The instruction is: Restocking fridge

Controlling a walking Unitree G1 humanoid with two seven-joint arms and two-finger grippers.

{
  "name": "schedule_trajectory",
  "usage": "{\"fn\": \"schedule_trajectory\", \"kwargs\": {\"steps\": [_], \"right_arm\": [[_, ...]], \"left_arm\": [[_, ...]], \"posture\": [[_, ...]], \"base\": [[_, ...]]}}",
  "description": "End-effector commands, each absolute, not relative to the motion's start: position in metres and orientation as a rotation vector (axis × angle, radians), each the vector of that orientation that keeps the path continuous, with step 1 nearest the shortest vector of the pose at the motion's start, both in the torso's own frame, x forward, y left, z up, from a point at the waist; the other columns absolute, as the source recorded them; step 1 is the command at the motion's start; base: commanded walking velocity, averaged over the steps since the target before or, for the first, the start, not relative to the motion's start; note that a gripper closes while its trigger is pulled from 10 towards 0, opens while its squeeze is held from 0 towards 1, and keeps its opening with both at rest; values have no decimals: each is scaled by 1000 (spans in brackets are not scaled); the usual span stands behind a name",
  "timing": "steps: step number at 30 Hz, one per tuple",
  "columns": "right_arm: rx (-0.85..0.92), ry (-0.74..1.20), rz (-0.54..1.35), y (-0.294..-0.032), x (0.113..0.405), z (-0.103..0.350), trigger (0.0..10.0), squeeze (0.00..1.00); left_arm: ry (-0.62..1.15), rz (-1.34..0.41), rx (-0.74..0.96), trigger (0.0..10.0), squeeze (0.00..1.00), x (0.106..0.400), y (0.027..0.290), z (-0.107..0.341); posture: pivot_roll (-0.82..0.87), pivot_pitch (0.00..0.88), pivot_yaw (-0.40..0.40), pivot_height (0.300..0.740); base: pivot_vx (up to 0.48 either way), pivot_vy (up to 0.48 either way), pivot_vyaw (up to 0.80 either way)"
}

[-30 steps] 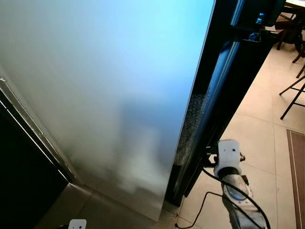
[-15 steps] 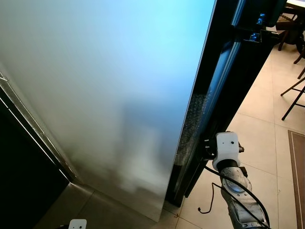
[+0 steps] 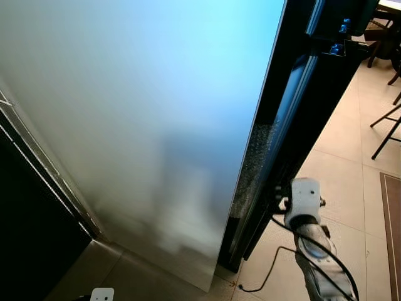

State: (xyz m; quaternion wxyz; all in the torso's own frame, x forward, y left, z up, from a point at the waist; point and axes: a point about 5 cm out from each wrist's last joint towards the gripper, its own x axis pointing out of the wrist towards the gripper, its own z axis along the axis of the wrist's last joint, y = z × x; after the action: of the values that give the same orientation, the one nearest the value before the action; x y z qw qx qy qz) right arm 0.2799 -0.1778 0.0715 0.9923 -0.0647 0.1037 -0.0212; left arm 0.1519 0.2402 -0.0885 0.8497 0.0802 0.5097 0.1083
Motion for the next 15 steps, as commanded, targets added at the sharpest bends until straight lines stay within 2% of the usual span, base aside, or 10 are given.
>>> {"fn": "schedule_trajectory", "kwargs": {"steps": [1,3,4,6,8,12,15], "right_arm": [[-115,347,-85,-196,266,55,10000,0],[-81,435,-160,-214,256,42,10000,0],[-81,435,-160,-214,256,42,10000,0],[-41,561,-255,-239,238,17,10000,0],[-21,615,-290,-249,229,2,10000,0],[-46,683,-290,-255,219,-17,10000,0],[-67,857,-289,-259,194,-52,10000,0]], "left_arm": [[1089,223,175,10000,0,150,238,-90],[1089,222,177,10000,0,150,238,-90],[1089,222,177,10000,0,150,238,-90],[1091,208,187,10000,0,151,237,-90],[1091,201,190,10000,0,152,236,-90],[1086,195,188,10000,0,154,234,-89],[1079,193,181,10000,0,157,232,-89]], "posture": [[-20,0,-25,740],[-33,0,-22,740],[-33,0,-22,740],[-57,0,-14,740],[-61,0,-14,740],[-63,0,-13,740],[-52,0,-13,740]], "base": [[0,0,0],[0,0,0],[0,0,0],[0,0,0],[0,0,0],[0,0,0],[0,0,0]]}}
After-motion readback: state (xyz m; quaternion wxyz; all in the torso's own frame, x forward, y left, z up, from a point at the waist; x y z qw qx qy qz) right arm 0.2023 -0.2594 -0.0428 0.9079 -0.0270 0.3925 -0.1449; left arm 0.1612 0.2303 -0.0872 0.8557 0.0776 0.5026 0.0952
